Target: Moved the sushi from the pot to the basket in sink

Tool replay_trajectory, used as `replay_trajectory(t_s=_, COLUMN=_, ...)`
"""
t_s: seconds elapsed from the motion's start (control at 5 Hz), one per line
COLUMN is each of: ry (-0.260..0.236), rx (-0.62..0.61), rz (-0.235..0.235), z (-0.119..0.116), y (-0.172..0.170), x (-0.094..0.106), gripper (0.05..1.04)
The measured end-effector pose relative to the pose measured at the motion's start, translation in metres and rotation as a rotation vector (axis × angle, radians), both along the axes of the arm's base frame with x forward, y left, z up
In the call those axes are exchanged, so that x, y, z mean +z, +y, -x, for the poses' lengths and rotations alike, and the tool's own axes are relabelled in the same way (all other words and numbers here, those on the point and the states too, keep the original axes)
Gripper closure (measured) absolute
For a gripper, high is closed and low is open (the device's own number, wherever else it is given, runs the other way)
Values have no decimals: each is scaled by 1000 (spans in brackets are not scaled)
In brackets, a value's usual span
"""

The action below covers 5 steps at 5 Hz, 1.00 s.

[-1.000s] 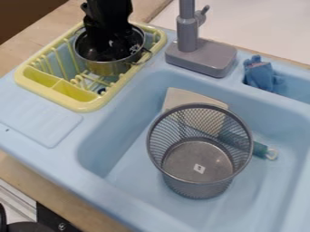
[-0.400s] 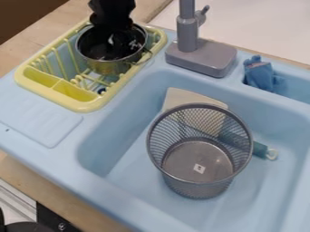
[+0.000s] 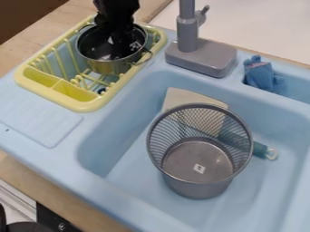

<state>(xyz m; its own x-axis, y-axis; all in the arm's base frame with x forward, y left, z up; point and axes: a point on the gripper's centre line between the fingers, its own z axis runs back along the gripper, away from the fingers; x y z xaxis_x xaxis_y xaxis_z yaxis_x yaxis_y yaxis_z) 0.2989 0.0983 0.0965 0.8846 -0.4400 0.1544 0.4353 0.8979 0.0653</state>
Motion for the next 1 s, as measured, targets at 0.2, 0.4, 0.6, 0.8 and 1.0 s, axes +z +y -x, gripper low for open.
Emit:
replay_trajectory(t_s=0.2, ry=92, rx=-45, rz=12, z=12, y=-5, x=2, gripper=633)
replay_trajectory(t_s=0.4, ry=122, rx=-82, rz=-21, z=7, y=-3, x=30, gripper=633)
replay_trajectory(t_s=0.6, ry=78, rx=-104, rz=-82, z=16, y=-6, x=63, gripper=633)
replay_trajectory(t_s=0.8, ry=35, rx=-135, rz=-102, z=34, y=-14, x=82, gripper=633)
replay_trajectory(t_s=1.0, ry=59, rx=-214, rz=-103, z=58, y=-29, x=79, gripper=633)
